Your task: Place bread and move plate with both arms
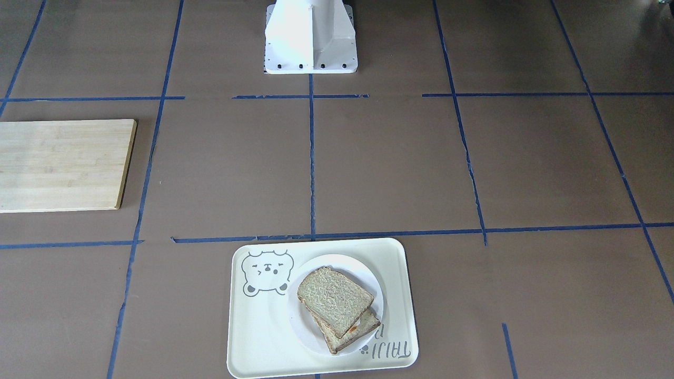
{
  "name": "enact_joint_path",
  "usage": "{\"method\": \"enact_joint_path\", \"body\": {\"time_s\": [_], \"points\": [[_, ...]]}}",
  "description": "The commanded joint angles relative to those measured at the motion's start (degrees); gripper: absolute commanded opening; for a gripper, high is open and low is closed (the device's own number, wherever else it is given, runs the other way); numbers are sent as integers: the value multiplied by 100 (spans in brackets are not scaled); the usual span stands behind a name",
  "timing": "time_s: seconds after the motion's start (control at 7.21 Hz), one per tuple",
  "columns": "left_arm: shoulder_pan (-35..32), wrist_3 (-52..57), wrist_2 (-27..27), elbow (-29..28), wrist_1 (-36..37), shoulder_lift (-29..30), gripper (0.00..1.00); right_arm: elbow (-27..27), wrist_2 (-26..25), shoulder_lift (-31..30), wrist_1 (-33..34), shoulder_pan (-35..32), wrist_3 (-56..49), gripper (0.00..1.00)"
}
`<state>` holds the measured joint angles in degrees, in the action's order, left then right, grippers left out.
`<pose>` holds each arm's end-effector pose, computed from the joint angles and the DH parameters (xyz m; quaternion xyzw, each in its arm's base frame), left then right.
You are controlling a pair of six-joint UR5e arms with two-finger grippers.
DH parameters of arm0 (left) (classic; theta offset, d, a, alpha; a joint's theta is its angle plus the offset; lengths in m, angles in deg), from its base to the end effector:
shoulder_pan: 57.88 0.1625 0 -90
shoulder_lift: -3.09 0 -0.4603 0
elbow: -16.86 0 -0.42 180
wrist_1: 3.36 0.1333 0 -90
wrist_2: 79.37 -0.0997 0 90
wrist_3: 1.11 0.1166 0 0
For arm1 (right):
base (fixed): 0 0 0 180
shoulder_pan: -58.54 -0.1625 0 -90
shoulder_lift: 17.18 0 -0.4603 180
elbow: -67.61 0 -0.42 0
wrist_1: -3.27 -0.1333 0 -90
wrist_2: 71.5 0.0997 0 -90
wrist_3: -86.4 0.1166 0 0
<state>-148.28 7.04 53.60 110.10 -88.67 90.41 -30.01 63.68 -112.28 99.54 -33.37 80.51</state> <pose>-0.0573 -0.4914 0.7105 -0.0062 0.3675 0.0497 0.9287 0.0663 -0.4708 0.6910 -0.0040 -0.3851 -0.0195 0.9227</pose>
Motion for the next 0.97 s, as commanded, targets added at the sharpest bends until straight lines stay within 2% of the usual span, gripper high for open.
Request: {"method": "enact_joint_path", "body": {"time_s": [0.0,0.83], "points": [[-39,-6,-70,-7,6,13,100,14,0,18,-2,-2,0,100],[-39,-33,-43,2,6,4,100,41,9,-35,-11,-116,-52,100]]}}
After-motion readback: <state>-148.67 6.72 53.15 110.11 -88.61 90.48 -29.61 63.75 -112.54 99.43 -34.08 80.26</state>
